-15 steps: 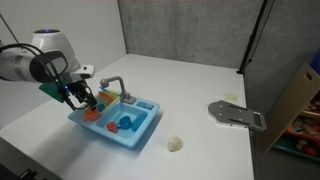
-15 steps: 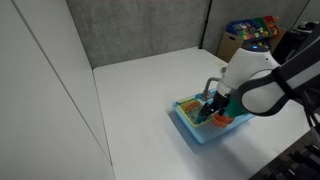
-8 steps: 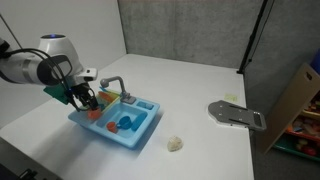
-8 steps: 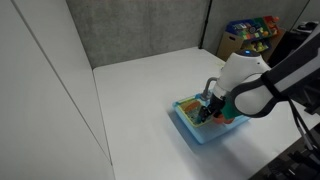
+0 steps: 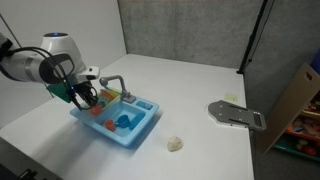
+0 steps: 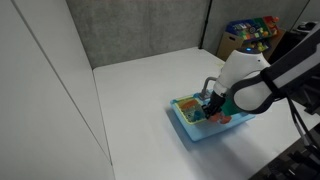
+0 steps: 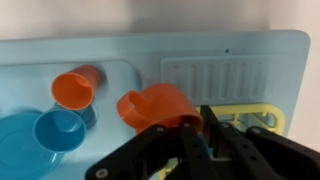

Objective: Remove the orange cup from the sink and put it on the tray

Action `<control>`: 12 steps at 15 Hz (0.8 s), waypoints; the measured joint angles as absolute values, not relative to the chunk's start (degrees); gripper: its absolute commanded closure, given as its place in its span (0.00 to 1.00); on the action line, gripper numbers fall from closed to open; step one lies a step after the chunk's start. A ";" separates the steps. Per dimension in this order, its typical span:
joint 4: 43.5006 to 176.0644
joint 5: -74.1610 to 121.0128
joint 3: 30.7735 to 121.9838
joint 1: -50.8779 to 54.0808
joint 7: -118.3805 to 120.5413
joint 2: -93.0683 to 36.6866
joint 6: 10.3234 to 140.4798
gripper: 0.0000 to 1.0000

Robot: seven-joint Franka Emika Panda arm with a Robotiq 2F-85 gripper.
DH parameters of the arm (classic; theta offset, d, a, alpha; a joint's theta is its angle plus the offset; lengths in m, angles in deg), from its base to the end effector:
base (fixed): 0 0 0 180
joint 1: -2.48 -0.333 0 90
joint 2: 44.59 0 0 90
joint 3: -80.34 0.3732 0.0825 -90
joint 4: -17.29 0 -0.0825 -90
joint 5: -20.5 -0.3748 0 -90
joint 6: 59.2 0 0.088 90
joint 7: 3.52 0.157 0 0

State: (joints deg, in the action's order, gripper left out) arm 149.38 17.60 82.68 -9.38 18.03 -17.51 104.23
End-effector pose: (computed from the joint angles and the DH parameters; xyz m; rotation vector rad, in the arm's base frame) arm 0.5366 0.1345 0.1569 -3.0717 0.2794 -0.0927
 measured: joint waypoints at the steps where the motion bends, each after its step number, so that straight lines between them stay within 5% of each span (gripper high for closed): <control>1: 149.40 17.56 82.68 -9.19 17.97 -17.92 104.23 0.98; 12: 152.00 16.95 82.62 -6.56 16.90 -23.12 104.22 0.97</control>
